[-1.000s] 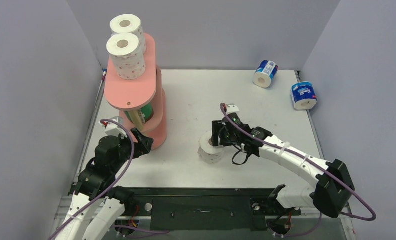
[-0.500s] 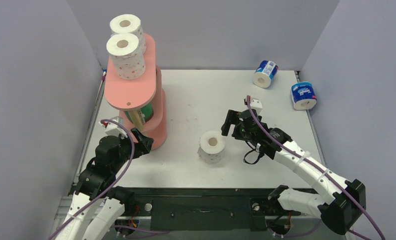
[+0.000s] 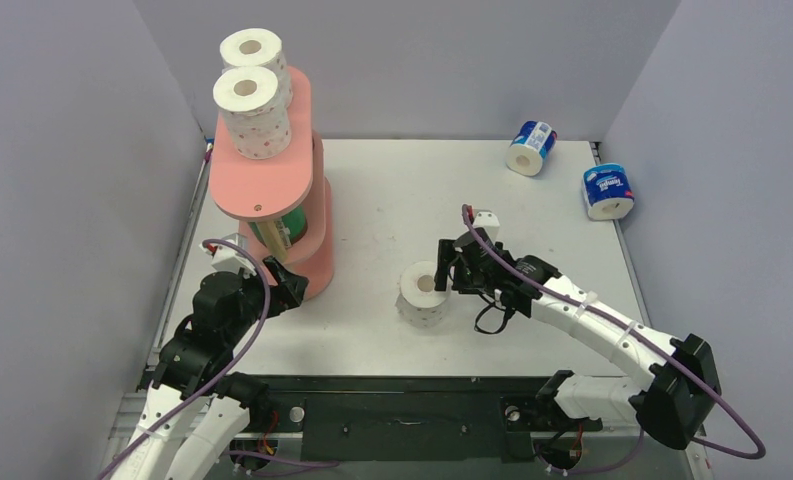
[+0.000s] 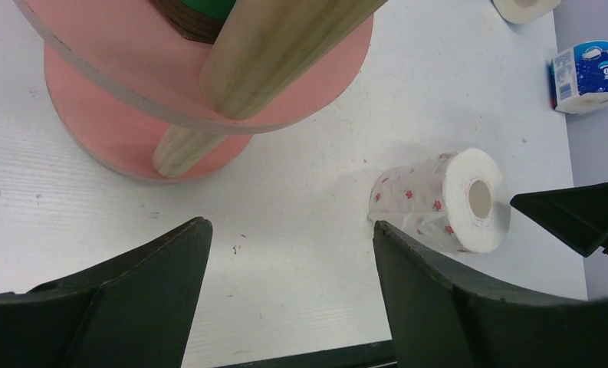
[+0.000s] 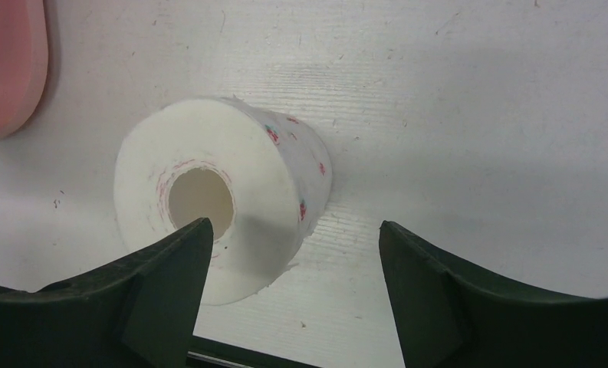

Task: Place and organize the paper towels onto the shelf
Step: Pick up the paper towel from the center of the board, then place the paper towel on the shelf.

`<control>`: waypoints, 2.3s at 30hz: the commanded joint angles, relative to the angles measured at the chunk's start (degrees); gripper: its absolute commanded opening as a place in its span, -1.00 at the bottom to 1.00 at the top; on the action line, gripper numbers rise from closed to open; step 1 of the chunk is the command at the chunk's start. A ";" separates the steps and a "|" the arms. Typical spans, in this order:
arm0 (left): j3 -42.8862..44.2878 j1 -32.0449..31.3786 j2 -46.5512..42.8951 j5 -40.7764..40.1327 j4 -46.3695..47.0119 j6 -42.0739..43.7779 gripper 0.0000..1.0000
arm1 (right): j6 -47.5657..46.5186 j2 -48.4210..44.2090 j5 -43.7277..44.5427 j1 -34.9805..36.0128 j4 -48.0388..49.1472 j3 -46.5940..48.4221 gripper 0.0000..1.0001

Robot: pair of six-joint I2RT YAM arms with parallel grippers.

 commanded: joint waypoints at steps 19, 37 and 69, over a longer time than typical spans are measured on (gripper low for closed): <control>-0.52 -0.37 -0.33 0.55 3.10 -0.22 0.51 | 1.41 7.48 -2.81 0.60 7.03 -0.49 0.29; -0.60 -0.37 -0.83 0.80 3.13 -0.35 0.51 | 1.10 5.50 -1.36 1.59 5.27 -0.99 -0.27; 3.40 -0.38 -1.50 -1.38 1.10 -2.04 0.50 | -9.52 9.50 2.60 4.00 -10.31 55.36 -0.44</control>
